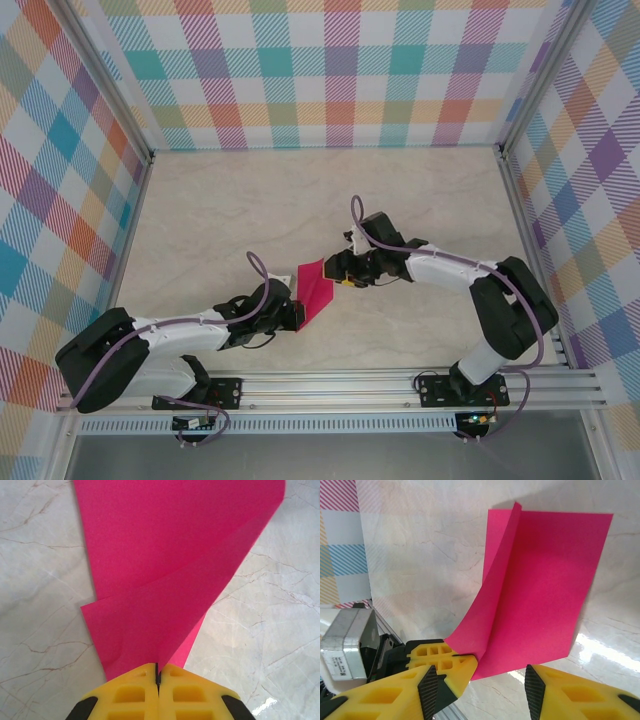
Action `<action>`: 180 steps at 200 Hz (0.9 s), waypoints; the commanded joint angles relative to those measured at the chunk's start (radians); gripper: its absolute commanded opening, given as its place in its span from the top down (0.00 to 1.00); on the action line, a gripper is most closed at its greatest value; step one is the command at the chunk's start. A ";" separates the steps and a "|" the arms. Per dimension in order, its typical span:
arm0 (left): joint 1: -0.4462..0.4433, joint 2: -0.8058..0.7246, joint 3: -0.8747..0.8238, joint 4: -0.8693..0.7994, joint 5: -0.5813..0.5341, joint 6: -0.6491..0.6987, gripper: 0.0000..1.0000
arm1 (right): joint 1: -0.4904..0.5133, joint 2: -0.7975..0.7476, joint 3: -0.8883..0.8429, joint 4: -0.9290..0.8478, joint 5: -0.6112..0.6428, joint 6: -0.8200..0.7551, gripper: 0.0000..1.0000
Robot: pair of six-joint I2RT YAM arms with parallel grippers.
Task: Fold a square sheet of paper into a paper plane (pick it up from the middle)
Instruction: Fourth fold the wing at the center of the table.
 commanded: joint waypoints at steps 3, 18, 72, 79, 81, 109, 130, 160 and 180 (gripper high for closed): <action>0.007 -0.006 -0.012 0.017 0.014 0.003 0.98 | 0.025 0.055 0.037 0.015 -0.048 0.018 0.48; 0.007 -0.009 -0.009 0.011 0.012 0.008 0.98 | 0.046 0.088 0.075 -0.017 -0.037 0.014 0.47; 0.007 0.001 0.003 -0.008 0.007 0.020 0.98 | 0.076 0.137 0.127 -0.029 -0.028 0.029 0.45; 0.008 0.005 0.003 -0.005 0.009 0.020 0.98 | 0.076 0.141 0.130 -0.035 -0.028 0.031 0.45; 0.008 0.005 0.003 -0.004 0.009 0.019 0.98 | 0.076 0.142 0.131 -0.035 -0.027 0.031 0.45; 0.008 0.012 0.004 0.006 0.012 0.016 0.98 | 0.078 0.167 0.135 -0.041 -0.031 0.031 0.45; 0.008 0.022 0.011 -0.002 0.012 0.016 0.98 | 0.080 0.174 0.143 -0.058 -0.023 0.026 0.45; 0.008 0.026 0.005 0.002 0.016 0.015 0.99 | 0.080 0.163 0.140 -0.081 -0.002 0.025 0.45; 0.008 0.024 0.008 -0.003 0.017 0.017 0.99 | 0.080 0.161 0.142 -0.098 0.008 0.022 0.45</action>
